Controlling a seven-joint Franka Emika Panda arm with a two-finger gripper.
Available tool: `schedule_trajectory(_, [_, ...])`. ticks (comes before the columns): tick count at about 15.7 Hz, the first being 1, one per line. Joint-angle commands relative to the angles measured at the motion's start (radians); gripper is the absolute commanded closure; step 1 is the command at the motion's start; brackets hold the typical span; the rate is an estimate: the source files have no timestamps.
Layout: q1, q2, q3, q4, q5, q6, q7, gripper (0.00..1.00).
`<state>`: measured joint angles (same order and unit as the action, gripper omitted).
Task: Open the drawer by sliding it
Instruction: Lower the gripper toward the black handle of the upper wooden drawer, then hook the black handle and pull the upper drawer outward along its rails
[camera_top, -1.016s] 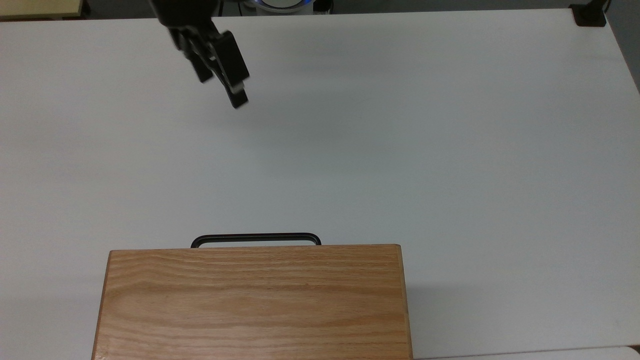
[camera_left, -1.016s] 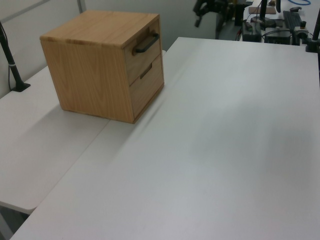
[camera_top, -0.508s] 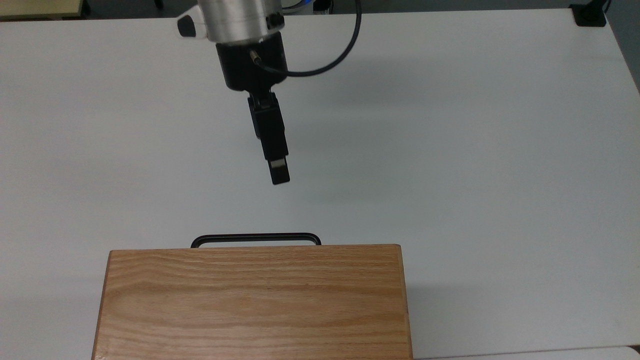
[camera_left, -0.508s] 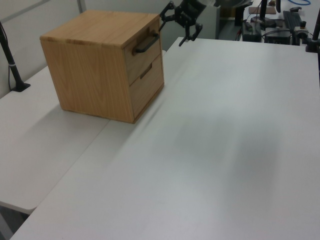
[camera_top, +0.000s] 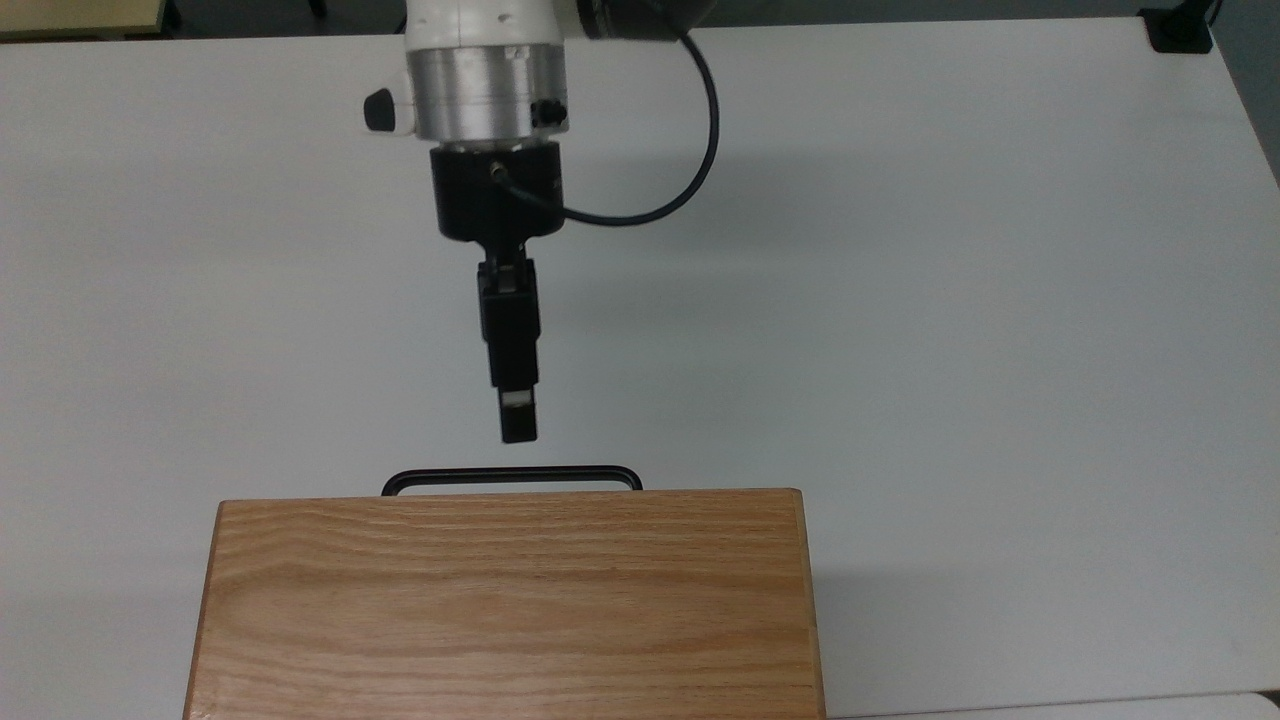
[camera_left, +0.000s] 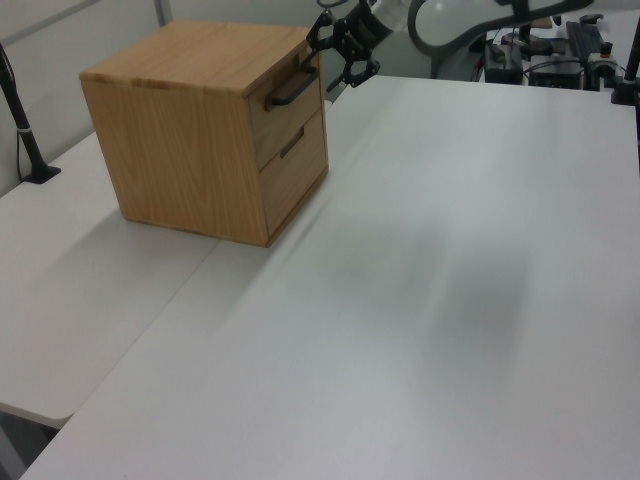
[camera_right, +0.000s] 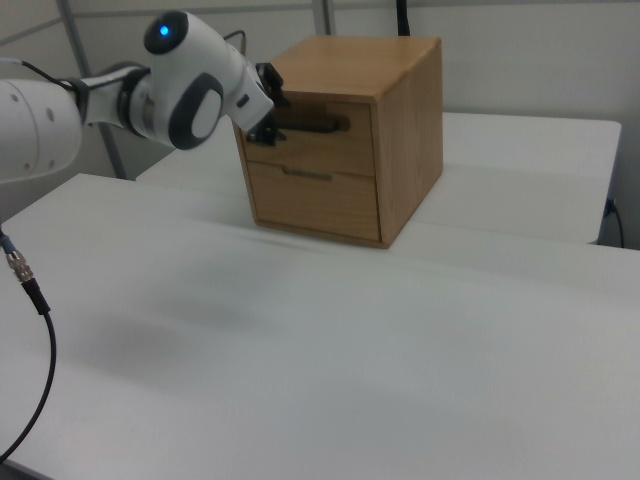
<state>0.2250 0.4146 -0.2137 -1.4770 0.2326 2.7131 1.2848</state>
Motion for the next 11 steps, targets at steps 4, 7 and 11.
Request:
schedule_trajectory(4, [0.023,0.122,-0.056,0.089,-0.018,0.054,0.065,0.33])
schedule_trajectory(7, [0.023,0.132,-0.055,0.089,-0.018,0.056,0.065,0.43])
schedule_trajectory(11, [0.023,0.121,-0.053,0.081,-0.018,0.053,0.064,0.67])
